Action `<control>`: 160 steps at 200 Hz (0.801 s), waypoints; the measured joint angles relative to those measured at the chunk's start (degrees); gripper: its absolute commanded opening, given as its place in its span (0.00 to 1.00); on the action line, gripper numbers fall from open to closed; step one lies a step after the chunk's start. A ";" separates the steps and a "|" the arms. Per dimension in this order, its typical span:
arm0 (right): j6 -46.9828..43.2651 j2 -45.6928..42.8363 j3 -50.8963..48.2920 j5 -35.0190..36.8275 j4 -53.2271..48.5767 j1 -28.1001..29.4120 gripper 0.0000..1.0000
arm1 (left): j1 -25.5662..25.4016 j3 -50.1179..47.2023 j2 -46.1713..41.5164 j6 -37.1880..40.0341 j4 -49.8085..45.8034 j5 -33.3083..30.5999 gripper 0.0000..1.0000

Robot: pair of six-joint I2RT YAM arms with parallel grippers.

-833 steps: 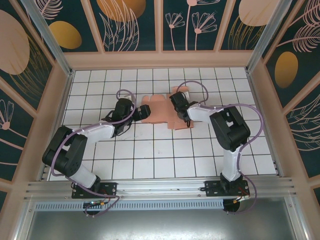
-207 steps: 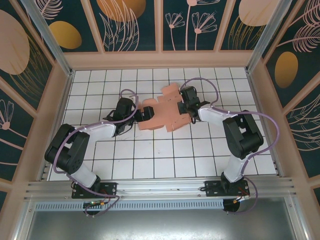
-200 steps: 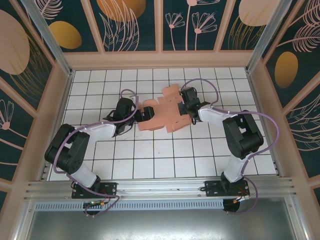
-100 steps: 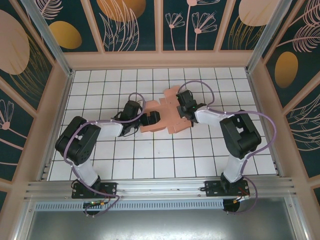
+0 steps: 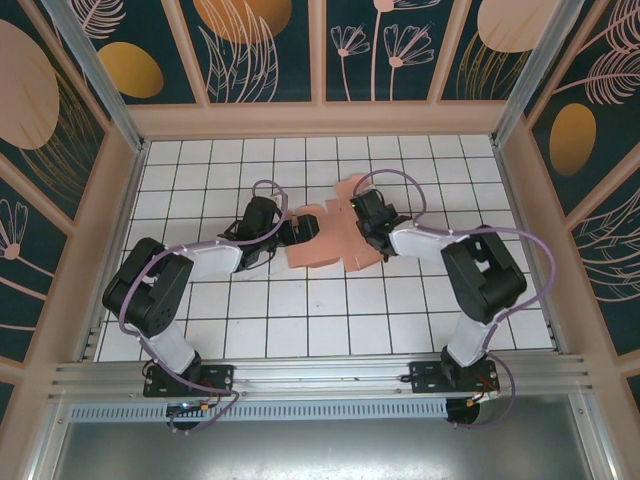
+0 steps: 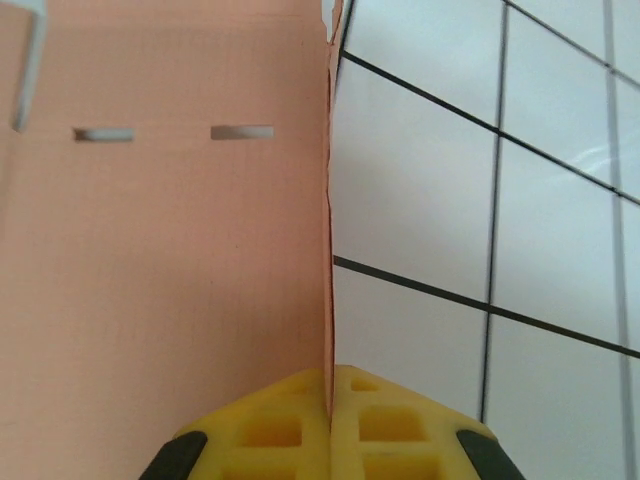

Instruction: Fold the paper box

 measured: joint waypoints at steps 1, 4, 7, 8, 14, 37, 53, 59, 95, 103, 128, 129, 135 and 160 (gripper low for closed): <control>0.22 -0.31 -0.13 -0.63 0.17 -0.09 0.00 | 0.00 0.04 0.00 0.00 0.00 0.02 0.99; 0.44 -0.74 -0.28 -1.49 0.31 -0.26 0.00 | 0.00 0.13 0.00 0.00 0.00 0.07 0.99; 0.76 -1.33 -0.46 -2.78 0.50 -0.48 0.00 | 0.00 0.26 0.00 -0.02 0.00 0.13 0.99; 0.83 -1.44 -0.50 -3.13 0.59 -0.55 0.00 | 0.00 0.31 0.00 -0.04 0.00 0.15 0.99; 1.25 -2.25 -0.72 -4.74 1.09 -0.85 0.00 | 0.00 0.57 0.00 -0.04 0.00 0.15 0.99; 2.69 -4.35 -1.90 -11.02 3.69 -1.79 0.00 | -0.22 1.11 -0.09 0.00 0.02 0.22 0.99; 2.67 -5.18 -3.23 -13.35 4.70 -2.64 0.00 | -0.26 1.11 -0.76 0.35 -0.74 -0.66 0.99; 2.64 -5.38 -3.74 -13.88 5.05 -2.99 0.00 | -0.26 1.11 -1.40 0.79 -1.22 -1.27 0.99; 2.69 -8.28 -8.76 -18.62 8.07 -5.31 0.00 | 0.17 2.73 -3.80 4.13 -3.04 -3.50 0.95; 2.64 -9.60 -10.27 -19.85 9.18 -5.86 0.00 | 0.50 3.43 -3.65 4.72 -3.34 -3.30 0.93; 3.17 -12.57 -13.09 -23.98 12.63 -7.52 0.00 | 1.90 8.00 -0.76 7.02 -5.27 -1.44 0.91; 3.21 -12.68 -13.18 -24.15 12.81 -7.56 0.00 | 1.95 8.20 -0.57 7.06 -5.31 -1.38 0.91; 3.52 -13.20 -13.66 -25.24 13.66 -7.98 0.00 | 2.16 9.53 0.52 7.54 -5.62 -1.01 0.90; 3.82 -15.13 -16.02 -28.87 17.14 -9.01 0.00 | 2.49 14.64 4.42 11.26 -8.68 1.18 0.86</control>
